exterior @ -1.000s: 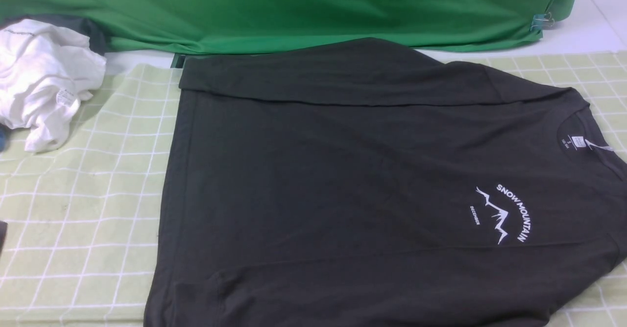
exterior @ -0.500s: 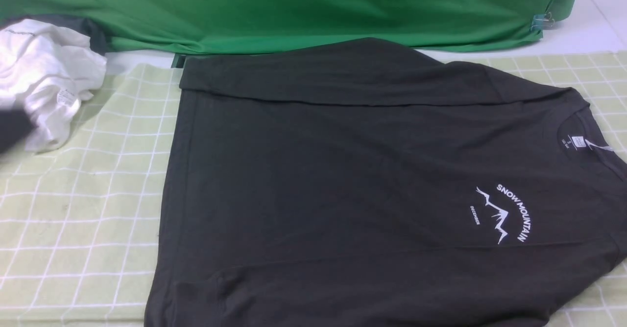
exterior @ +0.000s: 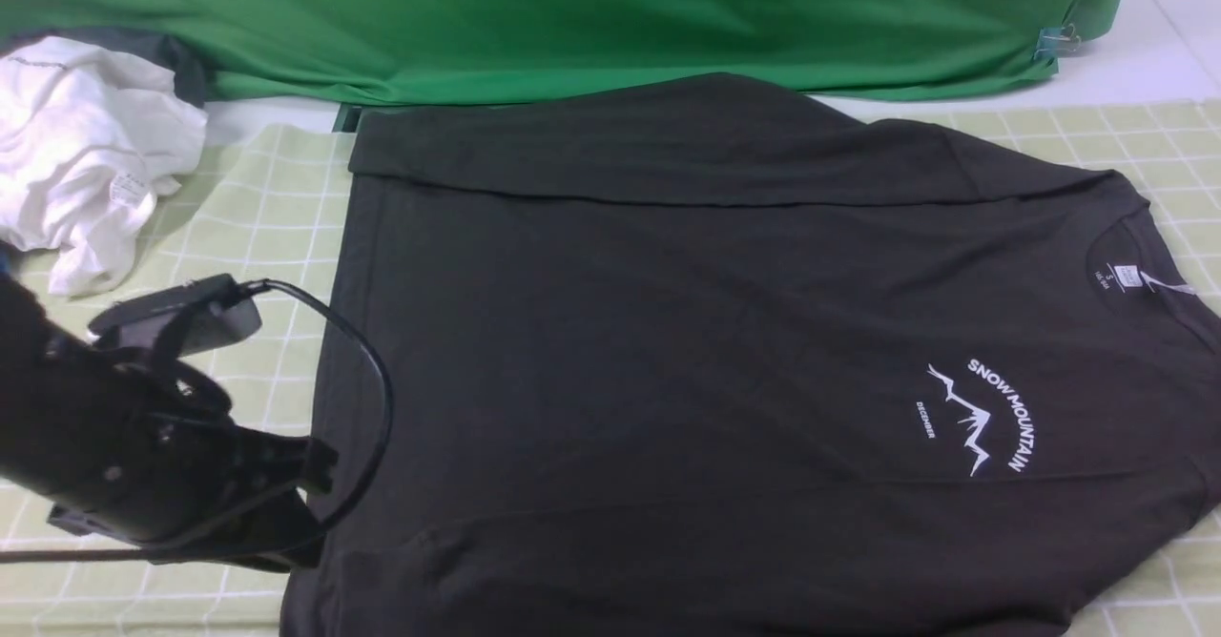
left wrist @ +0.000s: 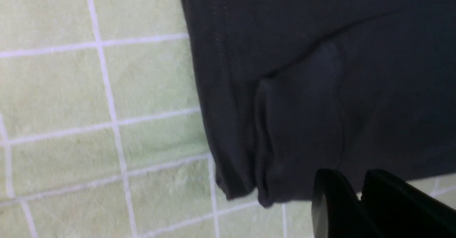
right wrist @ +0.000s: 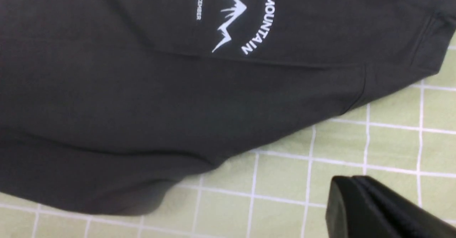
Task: Fold a long-sleeved shirt over a green coffee tablecloth.
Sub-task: 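Grasp the left edge of the dark T-shirt lying flat on the table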
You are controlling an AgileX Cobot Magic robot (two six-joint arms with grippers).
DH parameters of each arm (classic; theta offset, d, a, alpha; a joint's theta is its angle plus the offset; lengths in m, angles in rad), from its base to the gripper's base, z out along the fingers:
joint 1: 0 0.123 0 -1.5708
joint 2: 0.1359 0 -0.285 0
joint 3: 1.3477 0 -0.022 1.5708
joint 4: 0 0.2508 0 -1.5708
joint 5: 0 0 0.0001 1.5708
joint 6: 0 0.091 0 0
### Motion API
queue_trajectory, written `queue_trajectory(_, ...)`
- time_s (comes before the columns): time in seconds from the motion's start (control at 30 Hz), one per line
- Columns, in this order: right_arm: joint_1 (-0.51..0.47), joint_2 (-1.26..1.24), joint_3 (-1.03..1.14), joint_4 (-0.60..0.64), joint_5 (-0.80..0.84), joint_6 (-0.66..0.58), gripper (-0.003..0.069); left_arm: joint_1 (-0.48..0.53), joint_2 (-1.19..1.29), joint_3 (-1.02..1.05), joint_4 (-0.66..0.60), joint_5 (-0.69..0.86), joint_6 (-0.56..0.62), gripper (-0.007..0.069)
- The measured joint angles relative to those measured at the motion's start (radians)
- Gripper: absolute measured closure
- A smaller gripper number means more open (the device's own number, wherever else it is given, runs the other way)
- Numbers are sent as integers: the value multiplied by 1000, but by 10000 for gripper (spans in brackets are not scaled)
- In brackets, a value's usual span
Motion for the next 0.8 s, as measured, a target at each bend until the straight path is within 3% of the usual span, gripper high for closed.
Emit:
queue_trajectory(0.3, 0, 4, -4, 0, -31, -1, 616, -6, 100, 10, -19, -114, -16, 408)
queue_trajectory(0.53, 0, 4, -4, 0, -40, -3, 587, -119, 189, 51, -4, -232, -17, 338)
queue_trajectory(0.8, 0, 4, -5, 0, -48, -3, 567, -129, 201, 51, 84, -308, -135, 268)
